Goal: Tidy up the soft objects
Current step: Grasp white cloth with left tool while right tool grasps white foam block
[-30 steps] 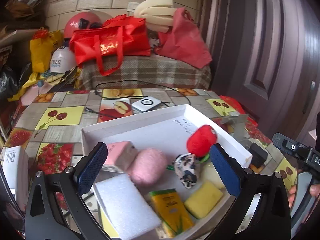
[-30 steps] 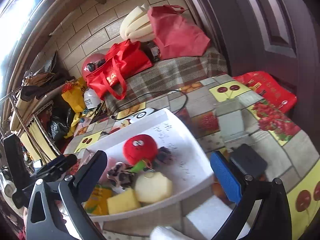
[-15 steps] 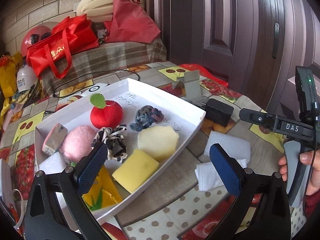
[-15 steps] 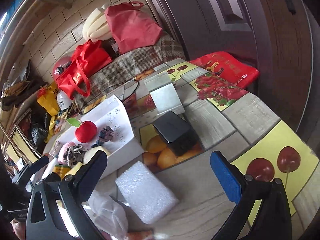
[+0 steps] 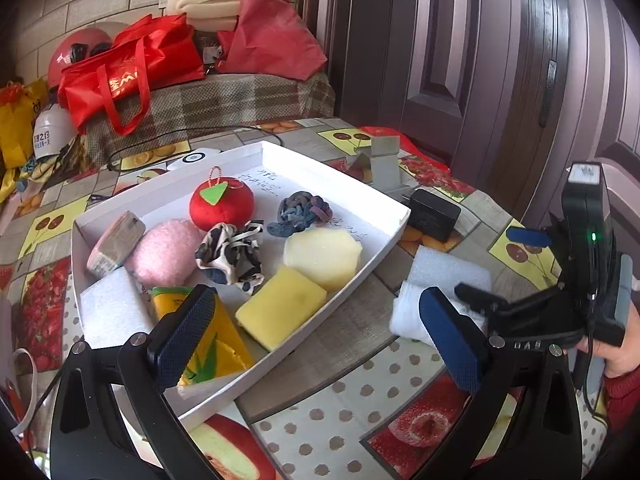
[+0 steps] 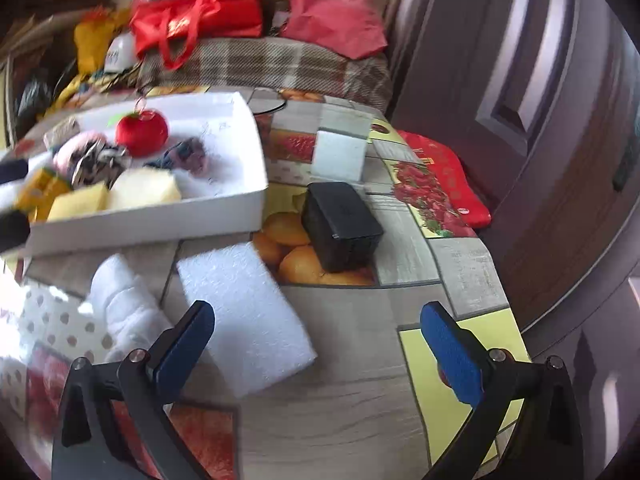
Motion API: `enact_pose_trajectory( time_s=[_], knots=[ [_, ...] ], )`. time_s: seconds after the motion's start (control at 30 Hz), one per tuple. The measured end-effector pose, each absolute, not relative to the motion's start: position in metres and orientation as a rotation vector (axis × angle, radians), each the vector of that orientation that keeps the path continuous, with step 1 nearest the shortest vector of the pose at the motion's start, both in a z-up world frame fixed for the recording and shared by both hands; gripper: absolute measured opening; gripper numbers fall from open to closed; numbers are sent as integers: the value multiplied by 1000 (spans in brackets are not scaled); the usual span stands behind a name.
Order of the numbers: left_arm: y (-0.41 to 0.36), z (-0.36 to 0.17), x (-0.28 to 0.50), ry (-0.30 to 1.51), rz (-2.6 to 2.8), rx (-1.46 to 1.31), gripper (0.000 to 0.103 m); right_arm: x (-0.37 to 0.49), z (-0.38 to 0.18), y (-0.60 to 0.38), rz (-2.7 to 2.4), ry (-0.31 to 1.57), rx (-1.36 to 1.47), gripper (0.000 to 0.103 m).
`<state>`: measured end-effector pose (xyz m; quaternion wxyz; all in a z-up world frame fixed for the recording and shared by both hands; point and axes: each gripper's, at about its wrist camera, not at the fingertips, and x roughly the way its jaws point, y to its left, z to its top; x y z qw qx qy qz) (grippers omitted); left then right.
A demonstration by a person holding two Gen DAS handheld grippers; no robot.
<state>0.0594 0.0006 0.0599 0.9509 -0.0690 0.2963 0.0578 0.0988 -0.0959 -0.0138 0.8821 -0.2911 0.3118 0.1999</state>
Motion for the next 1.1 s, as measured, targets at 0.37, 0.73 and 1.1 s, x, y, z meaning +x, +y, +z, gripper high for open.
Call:
enact_pose_trajectory(
  time_s=[0.37, 0.73, 1.1],
  knots=[
    [-30, 53, 52, 687, 51, -22, 103, 126, -20, -87, 516, 779, -534, 103],
    [-32, 25, 34, 787, -62, 28, 93, 113, -27, -99, 597, 821, -441, 59],
    [-49, 12, 40, 826, -86, 64, 29, 98, -2, -114, 634, 764, -351, 59]
  ],
)
